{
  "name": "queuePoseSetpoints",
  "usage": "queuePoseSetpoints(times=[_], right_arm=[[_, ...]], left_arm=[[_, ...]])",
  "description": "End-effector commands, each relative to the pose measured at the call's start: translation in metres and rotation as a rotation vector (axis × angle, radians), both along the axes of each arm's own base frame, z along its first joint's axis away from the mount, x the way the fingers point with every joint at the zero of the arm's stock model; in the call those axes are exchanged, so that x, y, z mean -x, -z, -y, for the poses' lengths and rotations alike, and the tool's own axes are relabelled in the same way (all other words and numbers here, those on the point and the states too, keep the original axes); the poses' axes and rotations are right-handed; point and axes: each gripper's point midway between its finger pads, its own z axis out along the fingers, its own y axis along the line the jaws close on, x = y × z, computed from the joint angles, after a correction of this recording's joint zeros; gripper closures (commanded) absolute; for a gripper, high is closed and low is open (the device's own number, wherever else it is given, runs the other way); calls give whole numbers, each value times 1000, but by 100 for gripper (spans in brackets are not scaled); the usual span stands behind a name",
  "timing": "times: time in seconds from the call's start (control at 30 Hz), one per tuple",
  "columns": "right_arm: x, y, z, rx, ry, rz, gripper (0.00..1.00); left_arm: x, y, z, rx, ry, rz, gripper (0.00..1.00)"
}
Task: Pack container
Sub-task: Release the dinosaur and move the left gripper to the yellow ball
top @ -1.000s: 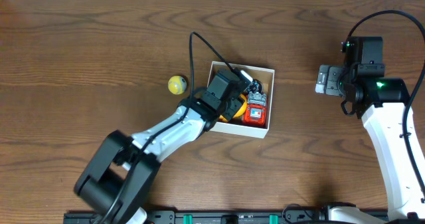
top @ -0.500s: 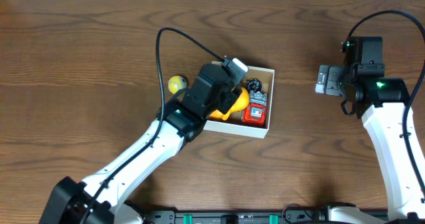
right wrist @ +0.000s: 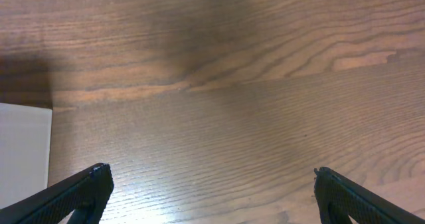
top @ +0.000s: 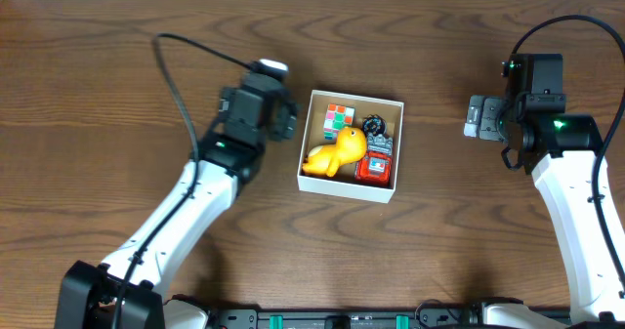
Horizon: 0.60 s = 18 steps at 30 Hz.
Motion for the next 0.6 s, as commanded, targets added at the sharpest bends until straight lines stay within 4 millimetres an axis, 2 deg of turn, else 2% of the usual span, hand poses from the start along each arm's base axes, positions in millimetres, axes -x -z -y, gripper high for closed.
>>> queuePoseSetpoints(times=[0.0, 0.07, 0.37, 0.57], right_arm=[[-1, -5, 4, -4, 26, 17, 1], [-1, -5, 4, -4, 26, 17, 1], [-1, -5, 4, -4, 26, 17, 1], [-1, -5, 4, -4, 26, 17, 1]], left_arm=[[-5, 17, -22, 40, -85, -41, 4], [-6, 27, -26, 51, -88, -70, 0], [-20, 79, -23, 70, -74, -153, 2], [-15, 106, -25, 49, -78, -221, 2]])
